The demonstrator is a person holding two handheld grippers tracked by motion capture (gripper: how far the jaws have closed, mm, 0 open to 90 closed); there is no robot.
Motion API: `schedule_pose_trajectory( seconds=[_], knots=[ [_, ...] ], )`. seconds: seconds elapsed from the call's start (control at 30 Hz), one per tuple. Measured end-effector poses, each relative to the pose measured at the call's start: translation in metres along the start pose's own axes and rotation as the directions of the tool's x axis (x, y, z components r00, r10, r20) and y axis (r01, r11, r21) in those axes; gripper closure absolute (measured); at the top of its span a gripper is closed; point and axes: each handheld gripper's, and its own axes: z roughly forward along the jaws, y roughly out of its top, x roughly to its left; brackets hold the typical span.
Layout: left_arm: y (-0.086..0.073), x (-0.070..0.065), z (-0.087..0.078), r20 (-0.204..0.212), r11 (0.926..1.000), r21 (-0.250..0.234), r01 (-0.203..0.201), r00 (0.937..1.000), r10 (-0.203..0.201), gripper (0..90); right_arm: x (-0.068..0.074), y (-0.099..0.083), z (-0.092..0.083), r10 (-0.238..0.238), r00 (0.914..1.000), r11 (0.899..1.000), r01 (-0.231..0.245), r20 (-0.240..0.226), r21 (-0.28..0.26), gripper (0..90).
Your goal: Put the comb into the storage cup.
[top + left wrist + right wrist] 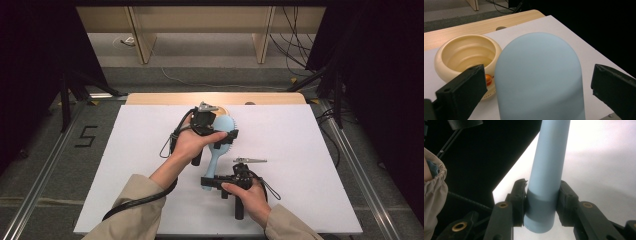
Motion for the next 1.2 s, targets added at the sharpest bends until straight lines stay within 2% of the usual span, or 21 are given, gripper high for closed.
schedule_pose_trajectory(
  seconds=[0.43, 1.2],
  knots=[
    [0.0052, 0.0029, 0.0066, -0.006, 0.9998, 0.021, 0.005, 1.0000, -0.005, 0.0, -0.0003, -0.0001, 0.0001, 0.000, 1.0000, 1.000, 0.000, 0.001, -0.001, 63.9],
    [0.0050, 0.0065, 0.0106, -0.010, 0.9987, 0.039, 0.031, 0.9995, -0.031, 1.3, -0.0003, 0.0002, -0.0003, -0.005, 1.0000, 1.000, 0.005, 0.001, -0.005, 63.9]
  ],
)
